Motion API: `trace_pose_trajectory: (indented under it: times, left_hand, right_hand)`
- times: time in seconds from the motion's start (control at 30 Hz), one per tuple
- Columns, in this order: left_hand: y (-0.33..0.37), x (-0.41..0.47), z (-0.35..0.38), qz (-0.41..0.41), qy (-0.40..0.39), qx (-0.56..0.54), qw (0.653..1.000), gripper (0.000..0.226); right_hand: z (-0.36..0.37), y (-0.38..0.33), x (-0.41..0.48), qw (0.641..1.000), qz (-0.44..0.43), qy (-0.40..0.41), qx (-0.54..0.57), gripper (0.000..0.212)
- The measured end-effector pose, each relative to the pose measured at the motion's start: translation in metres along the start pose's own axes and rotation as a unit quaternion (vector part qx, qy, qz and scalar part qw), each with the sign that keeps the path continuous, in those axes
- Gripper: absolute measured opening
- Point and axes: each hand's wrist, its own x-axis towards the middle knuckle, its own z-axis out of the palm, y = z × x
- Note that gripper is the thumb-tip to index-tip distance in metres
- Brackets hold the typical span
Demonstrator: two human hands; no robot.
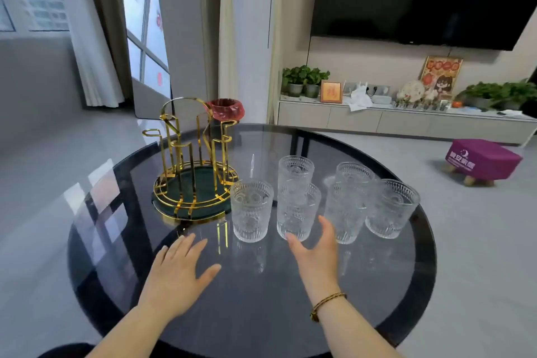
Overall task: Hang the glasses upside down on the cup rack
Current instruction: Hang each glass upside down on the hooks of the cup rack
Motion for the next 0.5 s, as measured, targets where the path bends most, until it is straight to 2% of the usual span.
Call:
trace_pose_trajectory:
  times: [0.1, 0.3, 0.5]
  left_hand:
    - [-0.003, 0.006, 0.004, 0.005, 0.014, 0.01, 1.0, 0.061]
    - [-0.005, 0.007, 0.008, 0.007, 0.029, 0.0, 1.0, 0.061]
    - [-0.006, 0.01, 0.007, 0.01, 0.034, -0.006, 0.999, 0.061]
  right_hand:
    - [0.008, -0.001, 0.01, 0.999, 0.008, -0.007, 0.035, 0.074]
    - [0.025, 0.003, 0.03, 1.0, 0.016, -0.014, 0.016, 0.101]
    - [0.032, 0.001, 0.039, 0.999, 0.039, 0.025, -0.005, 0.078]
